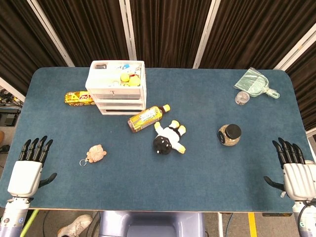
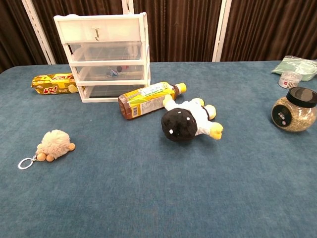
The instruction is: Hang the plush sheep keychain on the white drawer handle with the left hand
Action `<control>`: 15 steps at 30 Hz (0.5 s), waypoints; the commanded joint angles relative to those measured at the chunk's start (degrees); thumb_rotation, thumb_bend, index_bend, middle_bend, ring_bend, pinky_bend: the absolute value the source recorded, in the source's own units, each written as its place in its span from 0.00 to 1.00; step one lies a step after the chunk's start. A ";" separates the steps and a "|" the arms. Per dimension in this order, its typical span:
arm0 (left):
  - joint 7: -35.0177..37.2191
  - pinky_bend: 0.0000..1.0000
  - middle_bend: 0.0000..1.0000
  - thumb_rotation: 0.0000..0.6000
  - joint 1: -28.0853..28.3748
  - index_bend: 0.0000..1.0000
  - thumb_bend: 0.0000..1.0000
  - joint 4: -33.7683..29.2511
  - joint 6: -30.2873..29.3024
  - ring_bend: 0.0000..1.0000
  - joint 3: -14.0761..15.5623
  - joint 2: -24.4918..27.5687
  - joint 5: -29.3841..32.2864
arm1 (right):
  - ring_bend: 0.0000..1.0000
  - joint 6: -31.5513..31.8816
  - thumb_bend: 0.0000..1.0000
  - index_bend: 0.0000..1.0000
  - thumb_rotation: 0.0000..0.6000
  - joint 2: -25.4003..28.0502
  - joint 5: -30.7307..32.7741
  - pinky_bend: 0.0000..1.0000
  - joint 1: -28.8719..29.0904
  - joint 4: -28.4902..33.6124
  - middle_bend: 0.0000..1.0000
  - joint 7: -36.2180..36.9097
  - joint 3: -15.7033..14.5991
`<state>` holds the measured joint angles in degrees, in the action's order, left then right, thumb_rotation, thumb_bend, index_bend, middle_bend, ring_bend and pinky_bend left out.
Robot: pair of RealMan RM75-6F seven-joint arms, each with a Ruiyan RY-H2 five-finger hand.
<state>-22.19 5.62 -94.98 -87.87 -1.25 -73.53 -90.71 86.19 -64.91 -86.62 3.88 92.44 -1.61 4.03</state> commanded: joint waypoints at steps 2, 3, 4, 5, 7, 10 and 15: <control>0.04 0.00 0.00 1.00 -0.04 0.00 0.11 0.00 0.09 0.00 -0.03 0.04 0.24 | 0.00 -0.18 0.02 0.00 1.00 -0.05 0.10 0.00 0.08 0.03 0.00 -0.06 0.01; 0.04 0.00 0.00 1.00 -0.05 0.00 0.11 -0.03 0.05 0.00 -0.05 0.05 0.24 | 0.00 -0.26 0.02 0.00 1.00 -0.07 0.09 0.00 0.13 0.04 0.00 -0.06 0.01; 0.03 0.00 0.00 1.00 -0.03 0.00 0.11 -0.10 0.00 0.00 -0.10 0.04 0.20 | 0.00 -0.43 0.02 0.00 1.00 -0.11 0.07 0.00 0.20 -0.06 0.00 -0.13 -0.04; 0.00 0.00 0.00 1.00 -0.01 0.00 0.11 -0.13 -0.01 0.00 -0.12 0.01 0.16 | 0.00 -0.55 0.02 0.00 1.00 -0.11 0.09 0.00 0.22 -0.15 0.00 -0.17 -0.09; -0.31 0.00 0.00 1.00 0.03 0.00 0.11 0.02 0.17 0.00 -0.05 -0.08 0.18 | 0.00 -0.59 0.02 0.00 1.00 -0.05 0.25 0.00 0.20 -0.16 0.00 0.09 -0.05; -0.44 0.00 0.00 1.00 -0.07 0.00 0.11 -0.08 0.34 0.00 0.04 -0.10 0.48 | 0.00 -0.43 0.02 0.00 1.00 0.02 0.29 0.00 0.16 -0.14 0.00 0.46 0.06; -0.39 0.00 0.00 1.00 -0.18 0.00 0.11 -0.24 0.12 0.00 -0.08 0.03 0.60 | 0.00 -0.67 0.02 0.00 1.00 0.00 -0.12 0.00 0.30 -0.05 0.00 0.06 -0.21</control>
<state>-22.57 5.43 -95.22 -87.76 -1.32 -73.51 -90.13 85.50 -64.91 -86.72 4.18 92.38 -1.53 3.84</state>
